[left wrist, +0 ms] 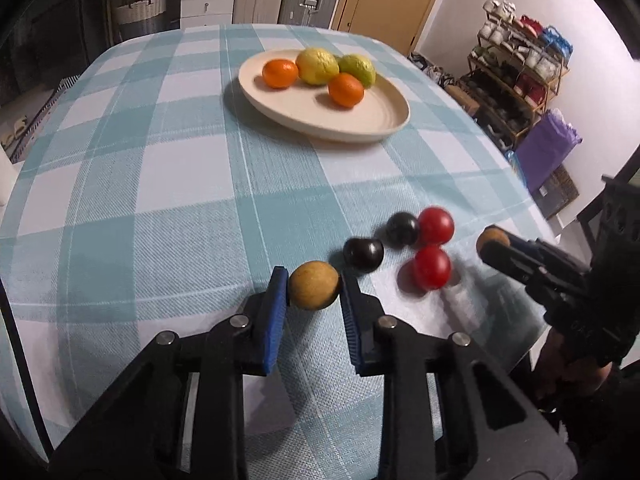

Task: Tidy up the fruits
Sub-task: 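Grasp a brown round fruit with the left gripper while the right gripper grasps another, then carry both brown fruits onto the cream plate and open both grippers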

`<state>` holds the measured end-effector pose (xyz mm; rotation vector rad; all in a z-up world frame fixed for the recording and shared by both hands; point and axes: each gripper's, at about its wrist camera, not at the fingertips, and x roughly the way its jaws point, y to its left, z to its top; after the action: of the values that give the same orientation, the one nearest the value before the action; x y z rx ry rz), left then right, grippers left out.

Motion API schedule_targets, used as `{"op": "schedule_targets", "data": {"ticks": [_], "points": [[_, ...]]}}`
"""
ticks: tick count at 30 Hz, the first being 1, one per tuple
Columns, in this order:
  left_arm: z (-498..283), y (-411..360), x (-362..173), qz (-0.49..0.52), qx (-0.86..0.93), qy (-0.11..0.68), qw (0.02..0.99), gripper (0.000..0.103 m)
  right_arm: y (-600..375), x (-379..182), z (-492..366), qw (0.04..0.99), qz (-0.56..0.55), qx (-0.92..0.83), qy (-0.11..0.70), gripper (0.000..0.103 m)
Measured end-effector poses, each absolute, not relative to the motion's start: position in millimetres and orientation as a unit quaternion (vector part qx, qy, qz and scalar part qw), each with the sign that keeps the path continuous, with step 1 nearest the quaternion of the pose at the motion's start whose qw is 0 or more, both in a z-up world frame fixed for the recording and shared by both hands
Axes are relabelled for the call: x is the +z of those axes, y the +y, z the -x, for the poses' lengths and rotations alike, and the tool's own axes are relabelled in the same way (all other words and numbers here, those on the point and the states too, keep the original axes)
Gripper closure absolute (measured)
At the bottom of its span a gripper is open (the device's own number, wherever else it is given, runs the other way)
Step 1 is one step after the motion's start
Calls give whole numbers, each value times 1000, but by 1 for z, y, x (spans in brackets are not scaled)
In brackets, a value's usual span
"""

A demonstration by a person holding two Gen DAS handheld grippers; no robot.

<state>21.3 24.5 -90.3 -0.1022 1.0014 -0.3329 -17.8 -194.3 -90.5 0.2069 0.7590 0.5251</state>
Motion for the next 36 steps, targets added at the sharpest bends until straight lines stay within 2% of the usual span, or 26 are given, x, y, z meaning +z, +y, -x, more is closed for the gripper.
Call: {"op": "schedule_targets", "data": {"ticks": [8, 19, 36], "points": [[-50, 47, -66, 85, -149, 453, 875, 79, -194, -70, -9, 893, -111, 262, 348, 75], [-117, 38, -46, 101, -156, 435, 881, 79, -178, -42, -68, 892, -111, 279, 338, 75], [-205, 27, -64, 124, -153, 447, 872, 79, -144, -48, -164, 877, -98, 281, 377, 75]]}}
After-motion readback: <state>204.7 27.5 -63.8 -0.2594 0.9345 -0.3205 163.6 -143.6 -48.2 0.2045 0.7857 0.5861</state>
